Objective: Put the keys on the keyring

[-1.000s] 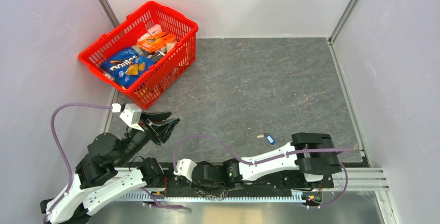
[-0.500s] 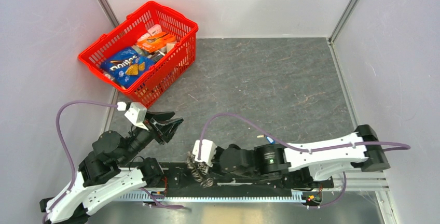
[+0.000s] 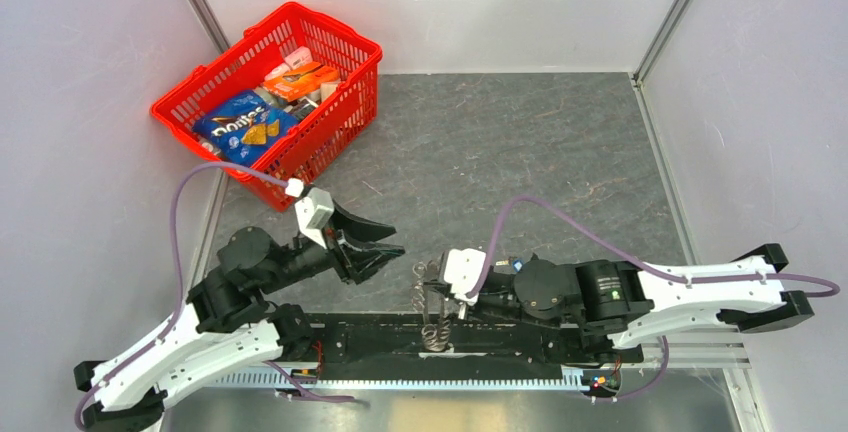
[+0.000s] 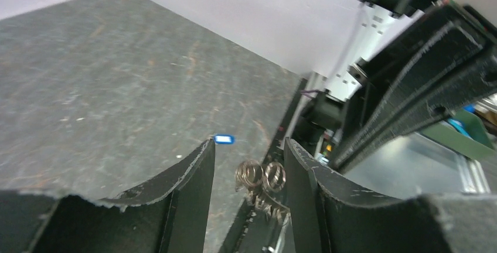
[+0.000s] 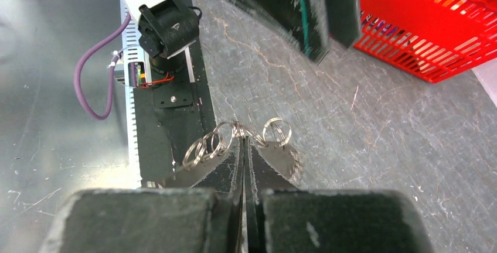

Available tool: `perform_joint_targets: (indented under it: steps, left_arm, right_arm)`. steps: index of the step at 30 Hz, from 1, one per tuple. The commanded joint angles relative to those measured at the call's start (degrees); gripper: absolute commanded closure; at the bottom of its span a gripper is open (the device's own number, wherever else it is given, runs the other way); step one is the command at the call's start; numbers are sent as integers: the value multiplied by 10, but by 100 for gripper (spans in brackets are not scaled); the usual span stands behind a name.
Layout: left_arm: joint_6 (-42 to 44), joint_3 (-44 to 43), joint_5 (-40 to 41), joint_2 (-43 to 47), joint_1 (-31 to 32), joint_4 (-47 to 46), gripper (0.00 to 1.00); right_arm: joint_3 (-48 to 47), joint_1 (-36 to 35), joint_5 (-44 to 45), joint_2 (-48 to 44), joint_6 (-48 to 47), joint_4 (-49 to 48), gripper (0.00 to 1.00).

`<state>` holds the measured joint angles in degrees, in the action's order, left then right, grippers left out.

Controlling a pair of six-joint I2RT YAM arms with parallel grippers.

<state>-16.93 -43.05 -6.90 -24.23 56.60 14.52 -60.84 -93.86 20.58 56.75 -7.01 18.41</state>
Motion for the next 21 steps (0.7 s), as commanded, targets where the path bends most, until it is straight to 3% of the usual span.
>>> perform_joint_targets:
  steps: [1, 21]
  left_arm:
    - [-39, -7, -119, -40, -1, -88, 45]
    - [-150, 34, -230, -82, -1, -268, 43]
  right_arm:
    - [-38, 2, -14, -39, -13, 9, 100]
    - [-66, 2, -53, -102, -20, -4, 100]
